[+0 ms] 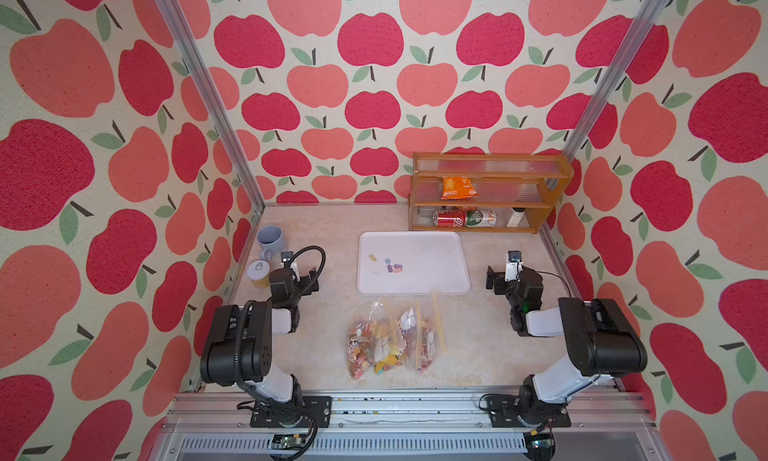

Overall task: Pour candies out of the ziploc bag
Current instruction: Open the ziploc bag at the center of the board.

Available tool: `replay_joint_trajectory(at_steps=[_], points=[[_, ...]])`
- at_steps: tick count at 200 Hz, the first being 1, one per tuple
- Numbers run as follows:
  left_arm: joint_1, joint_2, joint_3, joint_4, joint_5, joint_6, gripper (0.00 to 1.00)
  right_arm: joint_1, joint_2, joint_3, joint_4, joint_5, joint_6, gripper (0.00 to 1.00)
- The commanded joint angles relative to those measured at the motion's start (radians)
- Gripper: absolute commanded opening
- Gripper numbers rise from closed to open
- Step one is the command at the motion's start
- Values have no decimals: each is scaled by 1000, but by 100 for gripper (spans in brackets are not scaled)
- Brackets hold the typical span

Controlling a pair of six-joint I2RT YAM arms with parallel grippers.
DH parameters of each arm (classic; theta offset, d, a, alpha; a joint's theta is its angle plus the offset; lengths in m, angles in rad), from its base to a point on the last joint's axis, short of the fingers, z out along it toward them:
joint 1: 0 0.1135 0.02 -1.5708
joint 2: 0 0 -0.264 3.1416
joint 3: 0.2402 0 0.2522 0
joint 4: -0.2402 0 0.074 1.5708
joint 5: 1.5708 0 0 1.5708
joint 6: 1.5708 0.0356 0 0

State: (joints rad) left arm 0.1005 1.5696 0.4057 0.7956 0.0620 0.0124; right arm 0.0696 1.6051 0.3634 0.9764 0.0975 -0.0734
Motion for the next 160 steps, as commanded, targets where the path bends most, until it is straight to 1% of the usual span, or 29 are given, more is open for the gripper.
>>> replay_joint_trajectory(at_steps=[1, 79, 160], points=[[4, 2, 21, 0, 16, -17, 99, -1, -21, 5, -2, -41, 1, 99], [4, 2, 21, 1, 15, -17, 99, 0, -23, 2, 2, -38, 1, 99], [19, 2, 24, -6, 39, -26, 99, 2, -22, 5, 1, -35, -1, 99]])
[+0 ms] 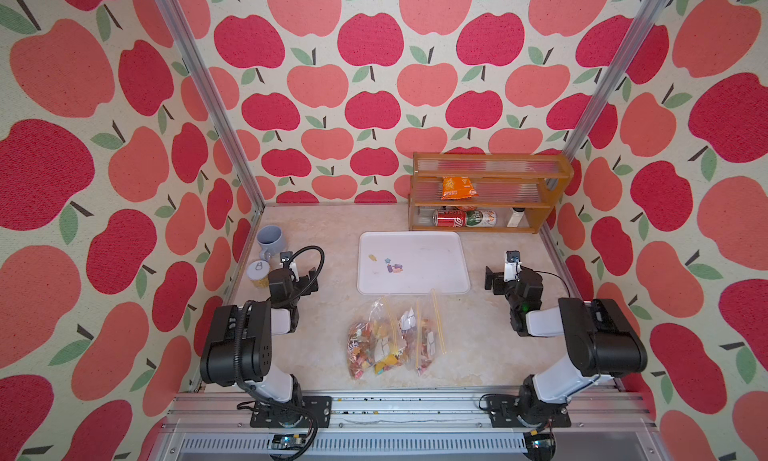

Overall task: Pour candies out of the ziploc bag
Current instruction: Open the ziploc bag at the center of the board.

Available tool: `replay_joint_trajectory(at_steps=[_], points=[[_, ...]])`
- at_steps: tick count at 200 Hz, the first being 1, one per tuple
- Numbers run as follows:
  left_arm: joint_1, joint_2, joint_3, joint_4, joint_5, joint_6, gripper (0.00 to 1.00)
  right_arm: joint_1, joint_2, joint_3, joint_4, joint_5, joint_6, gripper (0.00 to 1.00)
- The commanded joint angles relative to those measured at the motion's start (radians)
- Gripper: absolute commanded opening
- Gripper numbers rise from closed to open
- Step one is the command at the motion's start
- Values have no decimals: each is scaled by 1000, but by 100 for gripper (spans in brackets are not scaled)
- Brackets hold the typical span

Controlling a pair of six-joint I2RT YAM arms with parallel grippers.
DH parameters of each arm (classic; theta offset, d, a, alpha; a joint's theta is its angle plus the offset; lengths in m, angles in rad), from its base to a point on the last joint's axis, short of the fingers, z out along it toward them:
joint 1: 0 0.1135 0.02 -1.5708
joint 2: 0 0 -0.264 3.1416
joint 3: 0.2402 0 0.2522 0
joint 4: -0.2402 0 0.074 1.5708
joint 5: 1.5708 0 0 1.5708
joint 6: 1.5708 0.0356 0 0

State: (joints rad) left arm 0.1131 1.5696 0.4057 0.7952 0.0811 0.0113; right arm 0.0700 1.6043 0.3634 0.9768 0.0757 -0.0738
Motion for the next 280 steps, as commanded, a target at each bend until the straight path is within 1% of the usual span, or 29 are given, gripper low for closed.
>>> replay_joint_trajectory(at_steps=[1, 30, 46, 53, 59, 67, 78, 92, 100, 108, 115, 120, 128, 134, 138, 143, 147, 155, 173, 190, 206, 222, 230, 238, 242, 251, 259, 271, 280], points=[[7, 2, 24, -6, 20, -25, 99, 1, -21, 5, 0, -13, -1, 99], [3, 2, 25, -7, 11, -22, 99, 0, -20, 11, -11, 2, 5, 99], [-10, -11, 27, -14, -109, -55, 99, -1, -22, 12, -13, 20, 14, 99], [-19, -37, 37, -33, -181, -66, 99, -1, -39, 9, -11, 30, 18, 99], [-33, -81, 76, -135, -251, -77, 99, 5, -94, -2, -34, 12, 3, 99], [-55, -141, 151, -311, -317, -83, 100, 27, -205, 4, -140, 23, -22, 99], [-89, -213, 232, -447, -379, -66, 99, 65, -359, 32, -292, 27, -61, 99], [-143, -321, 346, -606, -474, -66, 99, 112, -499, 134, -499, -27, -81, 99], [-174, -377, 427, -728, -505, -100, 100, 155, -552, 223, -652, -45, -109, 99], [-207, -428, 505, -859, -511, -146, 99, 210, -591, 322, -807, -25, -119, 99], [-240, -469, 559, -965, -514, -187, 99, 244, -613, 406, -922, 5, -64, 99], [-267, -500, 598, -1032, -507, -206, 99, 253, -627, 466, -1030, 23, 44, 99], [-313, -544, 644, -1132, -504, -258, 99, 246, -648, 577, -1318, 30, 225, 99], [-345, -569, 674, -1206, -497, -300, 100, 238, -661, 594, -1340, 71, 351, 99], [-361, -585, 692, -1254, -496, -340, 100, 227, -668, 600, -1356, 33, 400, 99], [-385, -599, 715, -1322, -482, -394, 100, 221, -674, 606, -1353, -56, 414, 99], [-398, -613, 722, -1350, -448, -423, 100, 226, -673, 619, -1367, -116, 427, 99], [-429, -630, 726, -1393, -385, -452, 100, 244, -657, 672, -1440, -175, 445, 99], [-523, -647, 720, -1460, -316, -517, 99, 351, -598, 794, -1602, -178, 444, 99], [-642, -625, 719, -1531, -336, -577, 100, 486, -558, 853, -1668, -180, 442, 99], [-773, -587, 722, -1588, -362, -621, 97, 612, -541, 875, -1696, -163, 460, 99], [-902, -544, 715, -1630, -415, -677, 93, 719, -534, 849, -1678, -138, 496, 94], [-956, -528, 701, -1636, -435, -709, 91, 755, -528, 822, -1664, -133, 516, 88], [-990, -513, 675, -1618, -425, -728, 90, 777, -517, 791, -1647, -135, 541, 80], [-1000, -506, 661, -1605, -412, -741, 89, 785, -512, 774, -1634, -136, 554, 73], [-1010, -488, 626, -1572, -373, -773, 84, 798, -493, 741, -1609, -147, 582, 53], [-1014, -485, 600, -1539, -342, -797, 80, 811, -478, 718, -1584, -160, 607, 42], [-1029, -436, 573, -1504, -319, -831, 77, 832, -458, 694, -1547, -179, 632, 29], [-1040, -411, 565, -1486, -305, -844, 77, 850, -449, 678, -1517, -177, 643, 26]])
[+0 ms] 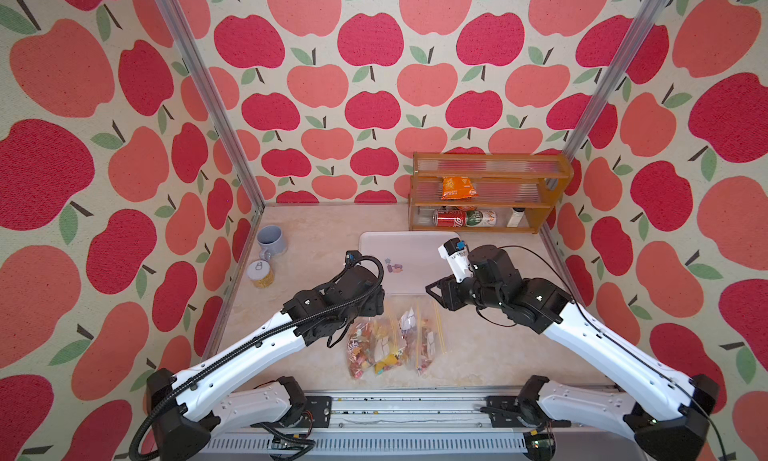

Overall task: Pour candies out of the ziploc bag
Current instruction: Open the ziploc bag at the center of the board.

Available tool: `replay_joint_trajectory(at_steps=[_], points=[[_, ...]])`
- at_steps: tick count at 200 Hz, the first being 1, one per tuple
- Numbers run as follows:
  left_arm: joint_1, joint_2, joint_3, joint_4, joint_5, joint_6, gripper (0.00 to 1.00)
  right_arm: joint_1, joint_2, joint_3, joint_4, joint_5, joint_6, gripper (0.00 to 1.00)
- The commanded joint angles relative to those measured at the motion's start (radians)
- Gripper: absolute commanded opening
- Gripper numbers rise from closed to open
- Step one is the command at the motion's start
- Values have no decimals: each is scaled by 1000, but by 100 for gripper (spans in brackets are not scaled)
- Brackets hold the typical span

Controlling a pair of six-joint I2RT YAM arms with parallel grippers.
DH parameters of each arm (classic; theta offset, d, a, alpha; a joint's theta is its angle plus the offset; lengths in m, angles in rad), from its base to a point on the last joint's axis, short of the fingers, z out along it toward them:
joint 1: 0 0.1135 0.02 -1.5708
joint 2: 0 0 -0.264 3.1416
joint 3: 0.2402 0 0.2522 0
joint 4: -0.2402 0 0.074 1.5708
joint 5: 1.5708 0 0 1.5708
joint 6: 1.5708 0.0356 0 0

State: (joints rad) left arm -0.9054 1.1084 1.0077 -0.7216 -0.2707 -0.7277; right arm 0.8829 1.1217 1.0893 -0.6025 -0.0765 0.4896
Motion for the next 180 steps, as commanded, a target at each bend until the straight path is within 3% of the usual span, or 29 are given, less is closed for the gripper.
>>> replay_joint_trajectory(at_steps=[1, 31, 53, 92, 119, 134, 157, 180], points=[[-22, 52, -38, 33, 48, -107, 77, 39, 34, -48, 66, -24, 81, 25], [-51, 137, -8, 48, 77, -125, 78, 44, 67, -59, 15, 29, 97, 25], [-72, 176, 34, 51, 82, -116, 78, 42, 11, -77, -22, 93, 98, 25], [-113, 194, 137, 57, 74, -75, 80, -52, -188, -138, -95, 184, 116, 46], [-149, 278, 253, 49, 83, -26, 79, -186, -258, -188, -137, 92, 115, 47], [-159, 342, 318, 35, 106, -11, 76, -232, -264, -223, -115, 2, 113, 41], [-171, 411, 368, 57, 152, -6, 68, -242, -262, -276, -53, -110, 124, 31], [-178, 451, 390, 88, 202, -12, 59, -242, -270, -350, 44, -202, 162, 31]])
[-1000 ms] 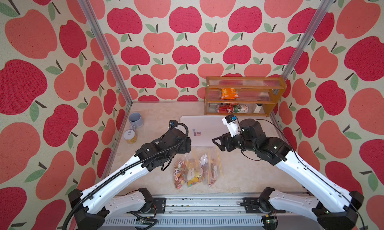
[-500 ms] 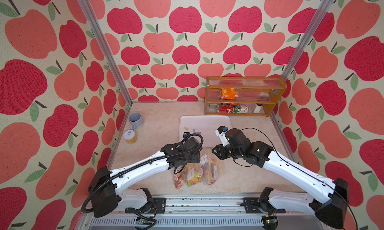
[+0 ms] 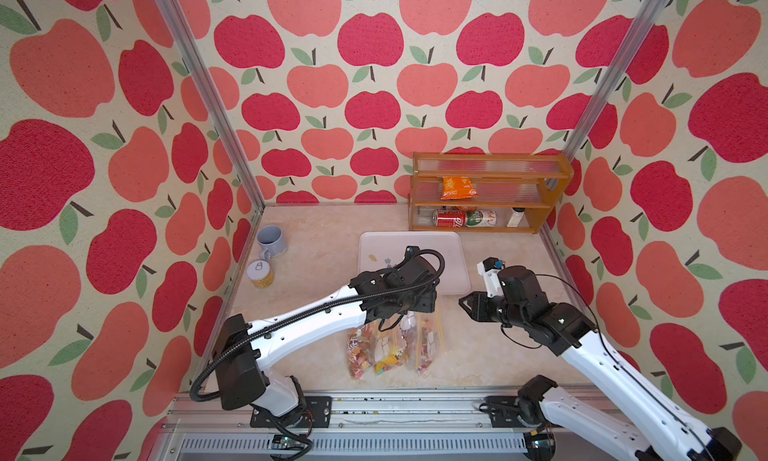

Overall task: Pour candies out of the ziploc bag
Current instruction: Open the ziploc bag at the center of the board.

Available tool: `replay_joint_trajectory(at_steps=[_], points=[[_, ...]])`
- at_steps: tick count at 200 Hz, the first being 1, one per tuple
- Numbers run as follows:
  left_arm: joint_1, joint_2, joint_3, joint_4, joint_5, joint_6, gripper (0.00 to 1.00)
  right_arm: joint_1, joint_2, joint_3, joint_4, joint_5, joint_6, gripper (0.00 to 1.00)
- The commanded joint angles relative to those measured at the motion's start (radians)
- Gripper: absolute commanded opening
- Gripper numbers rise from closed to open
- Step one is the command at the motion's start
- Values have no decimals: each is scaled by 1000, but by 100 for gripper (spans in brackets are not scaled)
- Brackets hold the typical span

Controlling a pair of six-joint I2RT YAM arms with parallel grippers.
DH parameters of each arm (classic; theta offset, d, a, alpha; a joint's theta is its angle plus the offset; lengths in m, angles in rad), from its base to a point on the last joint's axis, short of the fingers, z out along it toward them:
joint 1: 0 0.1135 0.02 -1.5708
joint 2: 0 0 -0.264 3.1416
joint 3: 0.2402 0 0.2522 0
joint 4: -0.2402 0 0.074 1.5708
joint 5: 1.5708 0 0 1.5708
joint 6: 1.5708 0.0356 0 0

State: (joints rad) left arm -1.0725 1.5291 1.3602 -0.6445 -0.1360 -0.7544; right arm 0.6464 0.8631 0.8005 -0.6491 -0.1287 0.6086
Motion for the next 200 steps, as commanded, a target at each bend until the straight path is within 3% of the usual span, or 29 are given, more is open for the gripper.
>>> replay_joint_trajectory(at_steps=[1, 32, 86, 145, 200], points=[[-12, 32, 38, 12, 68, 14, 59, -6, -12, -64, 95, -152, 44, 31], [-14, 64, 54, 17, 96, 8, 50, -4, -35, -129, 190, -209, 85, 28], [-11, 78, 54, 49, 127, -6, 43, -2, -18, -189, 333, -287, 144, 25], [38, 33, -51, 164, 208, -62, 28, 11, -30, -209, 405, -313, 174, 24], [53, 29, -67, 167, 218, -67, 21, 44, 9, -223, 432, -288, 181, 24]])
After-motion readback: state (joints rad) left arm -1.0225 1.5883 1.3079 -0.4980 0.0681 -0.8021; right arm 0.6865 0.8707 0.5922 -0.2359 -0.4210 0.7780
